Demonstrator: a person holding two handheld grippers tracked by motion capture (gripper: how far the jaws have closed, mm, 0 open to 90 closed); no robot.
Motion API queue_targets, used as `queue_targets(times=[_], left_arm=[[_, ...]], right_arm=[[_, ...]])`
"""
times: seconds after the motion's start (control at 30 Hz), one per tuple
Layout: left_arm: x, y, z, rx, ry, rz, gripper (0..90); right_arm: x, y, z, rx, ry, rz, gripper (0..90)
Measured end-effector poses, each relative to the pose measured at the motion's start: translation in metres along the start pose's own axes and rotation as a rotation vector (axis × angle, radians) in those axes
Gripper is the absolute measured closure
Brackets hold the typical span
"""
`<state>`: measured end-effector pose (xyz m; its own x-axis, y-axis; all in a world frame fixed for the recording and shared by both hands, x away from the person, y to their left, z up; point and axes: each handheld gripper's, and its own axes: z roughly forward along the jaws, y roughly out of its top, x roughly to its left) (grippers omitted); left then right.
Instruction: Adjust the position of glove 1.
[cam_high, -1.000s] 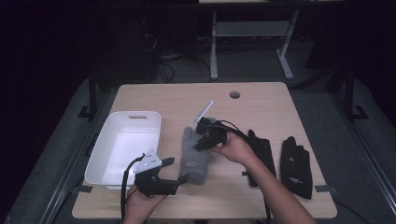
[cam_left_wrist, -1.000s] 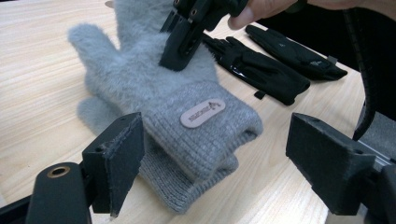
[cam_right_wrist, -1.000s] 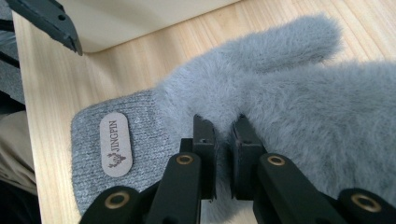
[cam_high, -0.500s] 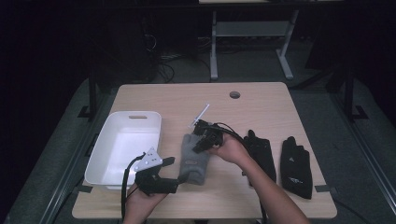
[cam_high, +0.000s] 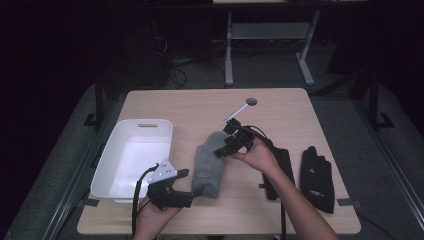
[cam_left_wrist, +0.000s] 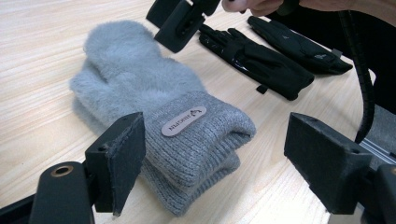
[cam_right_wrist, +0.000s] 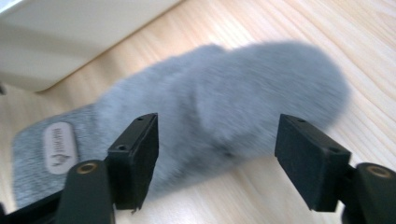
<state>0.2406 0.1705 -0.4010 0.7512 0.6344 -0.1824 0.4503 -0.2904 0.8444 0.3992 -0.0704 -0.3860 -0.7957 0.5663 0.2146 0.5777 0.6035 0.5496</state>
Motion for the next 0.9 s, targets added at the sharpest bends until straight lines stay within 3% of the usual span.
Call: queue_targets(times=[0.2,0.43,0.63,0.9], left_arm=[[0.000,0.002,-0.001,0.008,-0.001,0.013,20.4],[0.000,0.001,0.002,0.013,-0.005,0.013,20.4],[-0.002,0.001,0.005,0.019,-0.006,0.024,20.5],[-0.003,0.002,0.005,0.023,-0.006,0.027,20.5]], right_arm=[[-0.020,-0.008,0.002,-0.015,-0.022,0.088,26.7],[-0.042,-0.014,0.014,-0.048,0.029,0.208,28.7],[-0.048,-0.010,0.026,-0.093,0.012,0.248,28.1],[-0.052,-0.007,0.049,-0.091,0.028,0.310,27.3]])
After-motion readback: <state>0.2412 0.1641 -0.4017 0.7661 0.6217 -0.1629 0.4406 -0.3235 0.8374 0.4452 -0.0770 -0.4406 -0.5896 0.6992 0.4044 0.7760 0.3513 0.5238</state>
